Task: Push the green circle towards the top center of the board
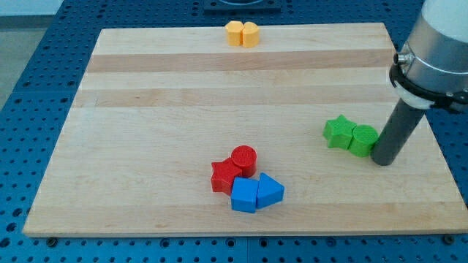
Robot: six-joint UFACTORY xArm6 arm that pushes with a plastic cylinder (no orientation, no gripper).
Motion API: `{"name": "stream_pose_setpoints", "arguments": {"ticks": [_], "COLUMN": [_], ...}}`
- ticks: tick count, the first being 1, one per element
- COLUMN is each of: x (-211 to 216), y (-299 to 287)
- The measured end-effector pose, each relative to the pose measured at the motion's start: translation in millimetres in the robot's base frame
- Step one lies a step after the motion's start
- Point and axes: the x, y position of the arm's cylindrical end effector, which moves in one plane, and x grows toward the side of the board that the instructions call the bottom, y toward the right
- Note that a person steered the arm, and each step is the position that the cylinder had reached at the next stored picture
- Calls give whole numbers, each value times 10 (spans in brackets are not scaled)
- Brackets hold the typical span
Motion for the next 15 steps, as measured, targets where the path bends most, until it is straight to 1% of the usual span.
{"name": "stream_pose_setpoints", "arguments": {"ticks": [1, 3, 5, 7, 9, 11, 12, 15], "x": [-43, -80, -125, -443, -884, -1428, -1550, -1305], "y": [-25, -367, -333, -321, -67, -44, -155, -589]}}
